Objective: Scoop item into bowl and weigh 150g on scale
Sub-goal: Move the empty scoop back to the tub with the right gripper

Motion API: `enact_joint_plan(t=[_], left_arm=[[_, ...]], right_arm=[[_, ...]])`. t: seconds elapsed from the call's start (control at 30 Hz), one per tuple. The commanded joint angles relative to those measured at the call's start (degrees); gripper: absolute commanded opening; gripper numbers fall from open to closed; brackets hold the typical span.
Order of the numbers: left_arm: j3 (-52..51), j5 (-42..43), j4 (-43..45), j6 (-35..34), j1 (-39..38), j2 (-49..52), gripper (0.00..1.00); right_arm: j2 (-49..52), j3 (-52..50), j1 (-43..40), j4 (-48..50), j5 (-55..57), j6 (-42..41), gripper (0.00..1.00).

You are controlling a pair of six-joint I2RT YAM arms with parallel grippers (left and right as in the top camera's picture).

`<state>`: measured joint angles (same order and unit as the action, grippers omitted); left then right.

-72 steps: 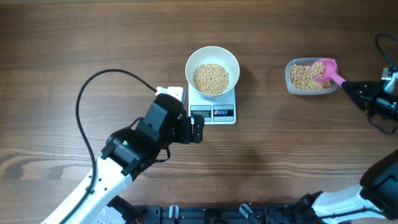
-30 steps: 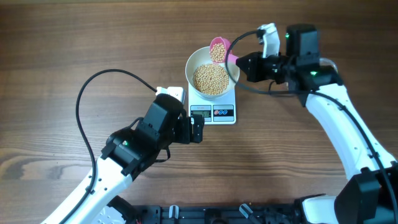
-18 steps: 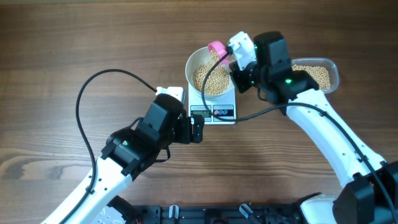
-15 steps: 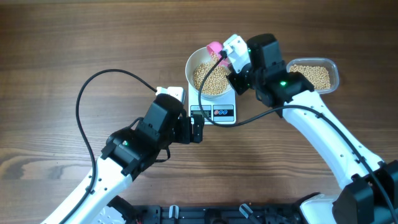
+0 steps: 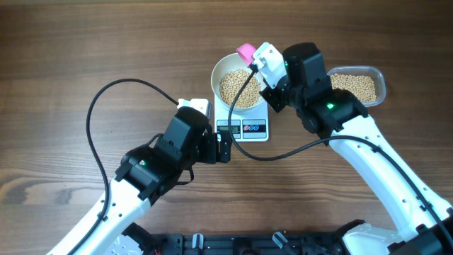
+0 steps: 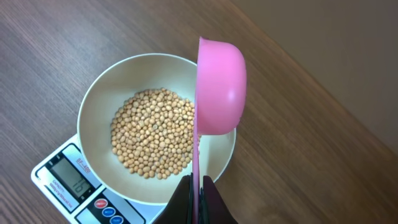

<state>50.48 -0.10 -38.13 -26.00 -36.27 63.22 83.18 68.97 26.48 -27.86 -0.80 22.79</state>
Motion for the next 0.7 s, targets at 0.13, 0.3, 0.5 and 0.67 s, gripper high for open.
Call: enact_joint_plan(t=[0.13, 0.3, 0.5, 0.67], left_arm=[[0.31, 0.28, 0.15, -0.33, -0.26, 0.33, 1.00], [0.31, 0.28, 0.15, -0.33, -0.26, 0.33, 1.00], [0.31, 0.28, 0.15, -0.33, -0.26, 0.33, 1.00], [0.31, 0.28, 0.15, -0.33, -0.26, 0.33, 1.00]], right_arm=[[-2.91, 0.68, -2.69, 1.73, -11.87, -17.00, 0.04], [-7.82, 1.95, -21.81, 0.98, -21.07, -21.55, 0.04], [-6.32, 1.79, -41.64, -12.61, -14.43, -13.99, 0.04], [-0.76, 1.79, -41.77, -20.28, -6.78, -9.25, 0.04]])
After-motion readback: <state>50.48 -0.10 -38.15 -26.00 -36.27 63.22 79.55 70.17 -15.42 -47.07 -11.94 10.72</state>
